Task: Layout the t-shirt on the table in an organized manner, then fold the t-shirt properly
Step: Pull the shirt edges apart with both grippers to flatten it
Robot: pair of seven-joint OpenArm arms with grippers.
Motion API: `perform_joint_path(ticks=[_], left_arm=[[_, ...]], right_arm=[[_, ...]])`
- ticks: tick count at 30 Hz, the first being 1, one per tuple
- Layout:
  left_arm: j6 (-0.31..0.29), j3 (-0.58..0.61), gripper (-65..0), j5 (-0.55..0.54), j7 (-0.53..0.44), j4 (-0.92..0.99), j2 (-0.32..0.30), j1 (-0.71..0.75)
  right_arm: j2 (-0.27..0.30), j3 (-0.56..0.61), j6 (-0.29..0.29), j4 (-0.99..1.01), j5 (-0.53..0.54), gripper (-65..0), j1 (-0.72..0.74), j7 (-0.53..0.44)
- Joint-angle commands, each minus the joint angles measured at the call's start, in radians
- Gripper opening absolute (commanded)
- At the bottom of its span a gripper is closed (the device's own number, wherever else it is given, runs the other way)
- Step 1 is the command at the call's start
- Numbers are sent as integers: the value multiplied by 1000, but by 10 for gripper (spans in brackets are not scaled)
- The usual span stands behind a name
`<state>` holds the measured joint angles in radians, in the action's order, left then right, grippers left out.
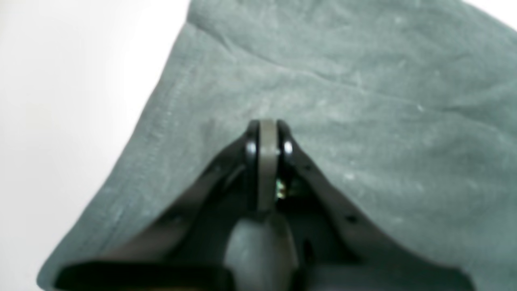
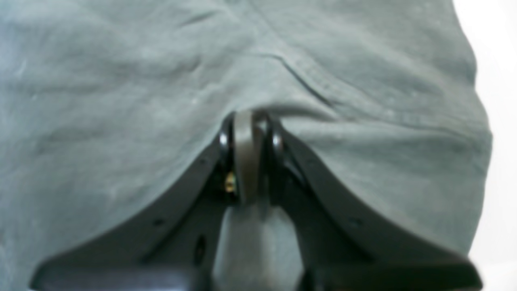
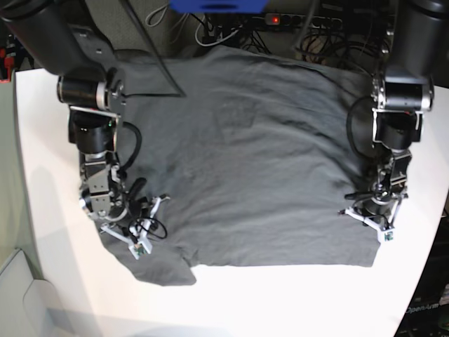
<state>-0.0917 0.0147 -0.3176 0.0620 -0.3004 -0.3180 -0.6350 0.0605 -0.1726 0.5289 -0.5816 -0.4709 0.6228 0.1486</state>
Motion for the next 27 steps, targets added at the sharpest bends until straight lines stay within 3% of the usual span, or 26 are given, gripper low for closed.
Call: perform_joint_path(ticks=[1, 4, 8, 14, 17, 20, 23, 27], left_arm=[[17, 0, -650, 8, 11, 14, -11, -30], [17, -2, -650, 5, 17, -4, -11, -53], [17, -2, -650, 5, 103, -122, -14, -59], [17, -15, -650, 5, 382, -437, -56, 8], [17, -103, -650, 10, 560, -655, -71, 119], [17, -181, -650, 11, 669, -845, -66, 240], [17, -220, -650, 13, 718, -936, -66, 330], [17, -226, -650, 13, 724, -951, -66, 409]], right_arm=[[2, 0, -37, -8, 5, -580, 42, -54], [2, 0, -65, 2, 5, -580, 49, -126], [5, -8, -65, -42, 7, -580, 88, -123], [17, -8, -59, -303, 10, -581, 19, 125], [19, -8, 63, -476, 10, -581, -71, 263], [14, -8, 165, -627, 10, -581, -169, 380], [12, -3, 169, -725, 10, -581, -251, 451], [22, -8, 169, -739, 10, -581, -315, 454]])
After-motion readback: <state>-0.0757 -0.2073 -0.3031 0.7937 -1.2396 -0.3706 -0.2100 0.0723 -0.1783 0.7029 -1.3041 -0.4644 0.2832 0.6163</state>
